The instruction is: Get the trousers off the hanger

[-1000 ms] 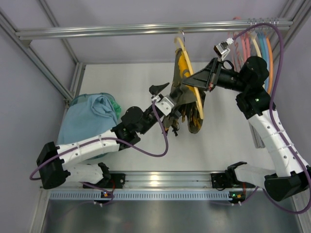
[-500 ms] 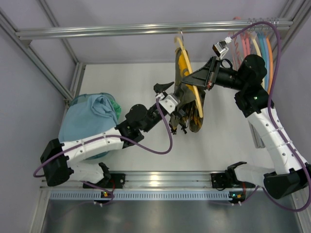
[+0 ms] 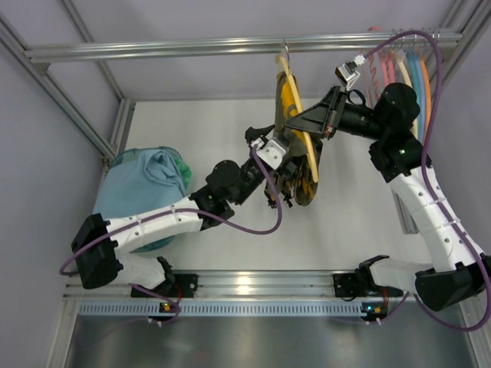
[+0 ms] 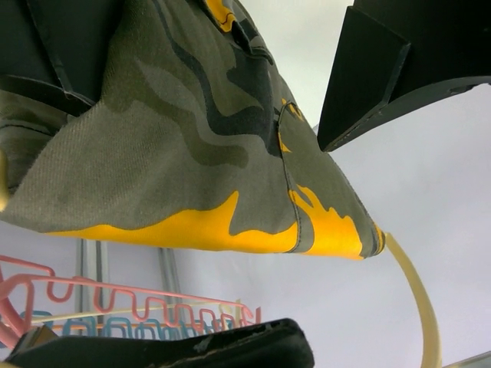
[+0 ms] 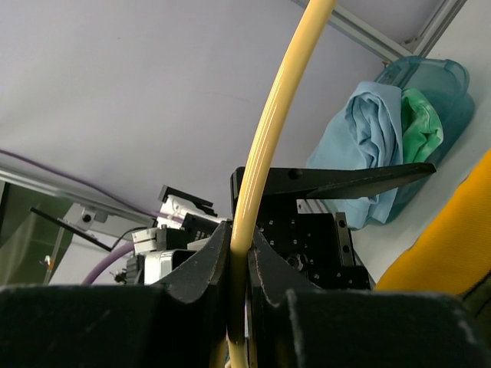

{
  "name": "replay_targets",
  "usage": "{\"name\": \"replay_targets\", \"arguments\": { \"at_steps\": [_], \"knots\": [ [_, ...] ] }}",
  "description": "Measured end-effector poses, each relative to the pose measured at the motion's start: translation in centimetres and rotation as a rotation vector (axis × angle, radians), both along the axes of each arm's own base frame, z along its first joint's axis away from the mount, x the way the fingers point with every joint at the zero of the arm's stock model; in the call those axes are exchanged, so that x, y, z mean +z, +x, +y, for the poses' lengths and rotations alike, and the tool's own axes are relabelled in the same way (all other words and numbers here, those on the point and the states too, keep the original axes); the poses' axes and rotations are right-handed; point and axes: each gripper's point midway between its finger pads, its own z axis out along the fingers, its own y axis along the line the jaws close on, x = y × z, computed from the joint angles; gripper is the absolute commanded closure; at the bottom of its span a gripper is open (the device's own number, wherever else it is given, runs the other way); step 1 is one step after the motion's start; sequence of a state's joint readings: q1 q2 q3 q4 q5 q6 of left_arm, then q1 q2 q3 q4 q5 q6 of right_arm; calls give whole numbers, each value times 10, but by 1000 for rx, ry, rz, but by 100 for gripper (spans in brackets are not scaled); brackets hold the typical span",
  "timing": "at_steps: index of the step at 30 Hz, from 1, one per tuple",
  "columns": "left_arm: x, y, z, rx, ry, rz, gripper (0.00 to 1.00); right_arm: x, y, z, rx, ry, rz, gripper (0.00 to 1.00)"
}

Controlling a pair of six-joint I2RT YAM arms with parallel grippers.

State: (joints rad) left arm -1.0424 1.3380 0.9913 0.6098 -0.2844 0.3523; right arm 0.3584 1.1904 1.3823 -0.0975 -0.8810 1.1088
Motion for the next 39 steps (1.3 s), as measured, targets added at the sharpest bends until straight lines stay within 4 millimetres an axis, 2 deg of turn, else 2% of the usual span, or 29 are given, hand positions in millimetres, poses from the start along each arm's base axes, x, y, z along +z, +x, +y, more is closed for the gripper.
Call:
{"name": "replay_targets", "arguments": {
  "at_steps": [6,16,19,20,26,30,31,33,34,36,39],
  "knots": [
    [5,4,2,15,-27,3,2,4,3,0,-18,-1,-24,100],
    [8,-2,-4,-49,-53,13,2,3,4,1,-20,-1,-20,100],
    [6,2,-1,-16,-55,27,8,1,6,2,-19,-4,-15,100],
    [4,4,-1,-6,-55,33,13,1,6,2,-19,-5,-14,100],
    [0,22,8,52,-52,62,26,-3,14,3,-38,-21,-18,100],
    [-2,28,12,66,-42,62,45,-5,18,3,-49,-27,-23,100],
    [-2,28,12,67,-39,61,55,-5,19,3,-51,-29,-23,100],
    [-2,27,11,59,-33,57,69,-5,21,4,-56,-29,-20,100],
    [-2,27,11,56,-29,53,86,-5,22,4,-57,-29,-20,100],
    [-3,25,9,45,-21,49,100,-5,22,4,-58,-31,-17,100],
    [-2,25,8,41,-11,40,100,-5,22,4,-60,-31,-18,100]
  ]
}}
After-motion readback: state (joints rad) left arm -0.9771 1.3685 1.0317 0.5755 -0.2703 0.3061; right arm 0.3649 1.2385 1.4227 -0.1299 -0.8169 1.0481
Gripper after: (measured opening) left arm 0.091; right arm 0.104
